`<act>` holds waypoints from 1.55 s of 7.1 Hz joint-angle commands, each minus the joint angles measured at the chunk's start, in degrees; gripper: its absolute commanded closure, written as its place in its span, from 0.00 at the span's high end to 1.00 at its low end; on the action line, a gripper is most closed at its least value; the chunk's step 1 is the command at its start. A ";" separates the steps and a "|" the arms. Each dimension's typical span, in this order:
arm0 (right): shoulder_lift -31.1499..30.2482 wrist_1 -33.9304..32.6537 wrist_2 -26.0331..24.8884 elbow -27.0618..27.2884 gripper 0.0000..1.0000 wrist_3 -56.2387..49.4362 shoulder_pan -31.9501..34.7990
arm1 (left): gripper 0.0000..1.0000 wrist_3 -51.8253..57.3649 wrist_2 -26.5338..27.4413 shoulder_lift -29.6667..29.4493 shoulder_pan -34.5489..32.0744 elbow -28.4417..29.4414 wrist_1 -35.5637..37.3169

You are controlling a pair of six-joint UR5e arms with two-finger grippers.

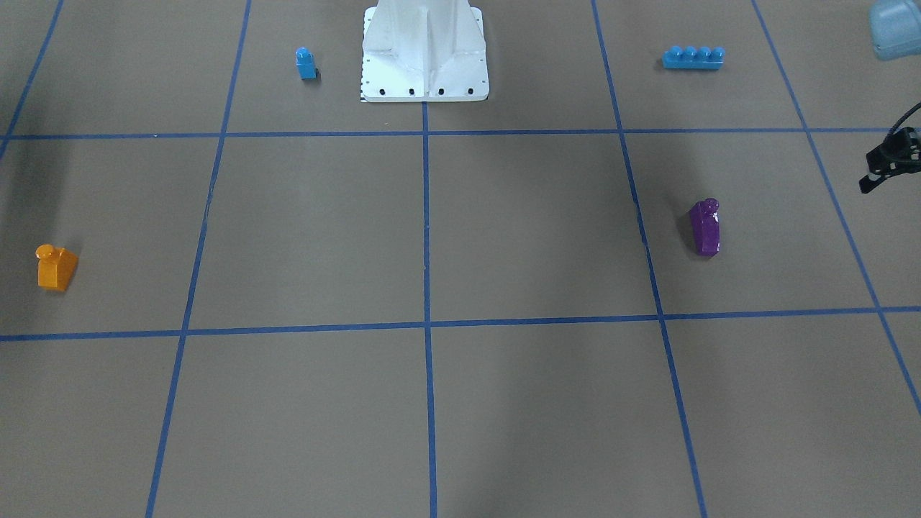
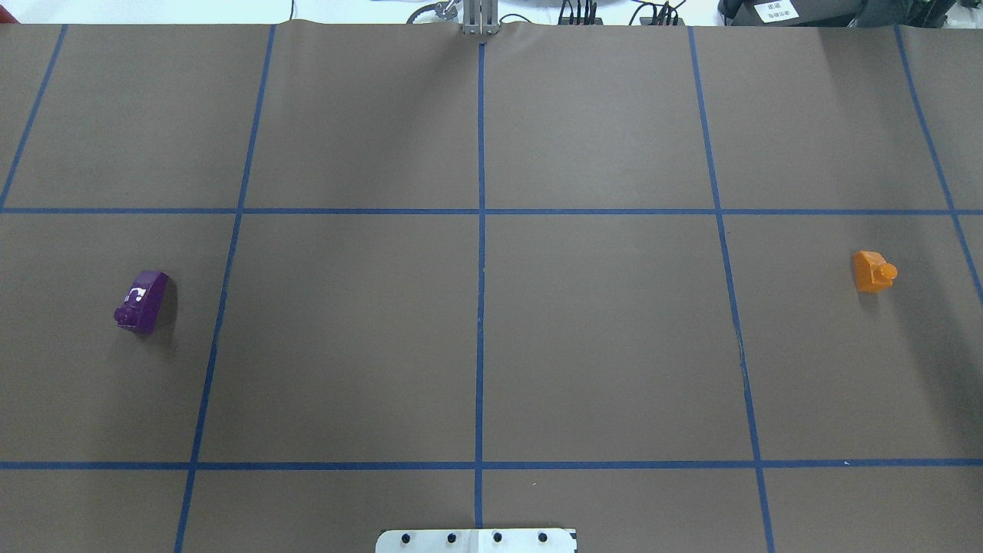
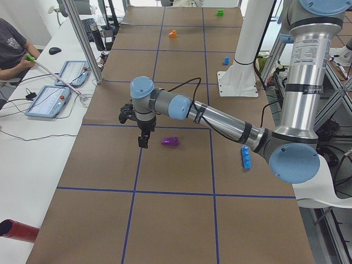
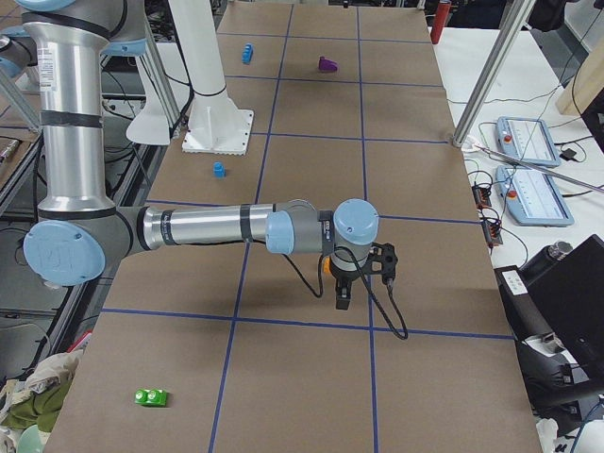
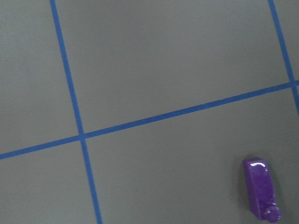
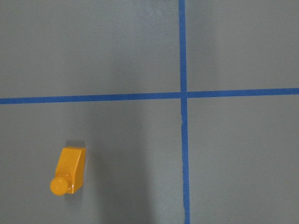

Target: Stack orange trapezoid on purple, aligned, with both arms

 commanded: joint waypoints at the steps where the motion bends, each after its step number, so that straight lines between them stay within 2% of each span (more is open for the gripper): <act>1: 0.06 0.00 0.17 0.34 1.00 0.06 -0.02 | 1.00 -21.70 2.73 5.60 9.69 -1.14 -16.56; 2: 1.01 0.00 0.17 0.43 1.00 -0.03 -0.19 | 1.00 -29.64 6.76 7.28 15.31 -1.14 -22.65; 5: 1.55 0.00 0.26 1.84 1.00 0.06 -0.19 | 1.00 -41.98 19.24 7.74 28.95 1.83 -30.59; 6: 1.55 0.00 0.35 1.84 1.00 -0.03 -0.19 | 1.00 -43.76 20.06 7.21 31.60 3.93 -32.89; 8: 1.55 0.00 0.26 1.75 1.00 0.14 -0.10 | 1.00 -43.17 19.98 5.55 32.15 7.02 -33.00; 9: 1.55 0.00 0.35 1.75 1.00 0.41 -0.19 | 0.91 -42.82 19.98 5.45 32.24 7.29 -33.00; 10: 1.55 0.00 0.52 1.84 1.00 0.50 -0.10 | 0.73 -42.73 19.98 5.45 32.24 7.73 -32.91; 11: 1.55 0.00 0.61 1.84 1.00 0.41 -0.19 | 0.34 -41.94 19.46 5.54 32.24 7.65 -32.82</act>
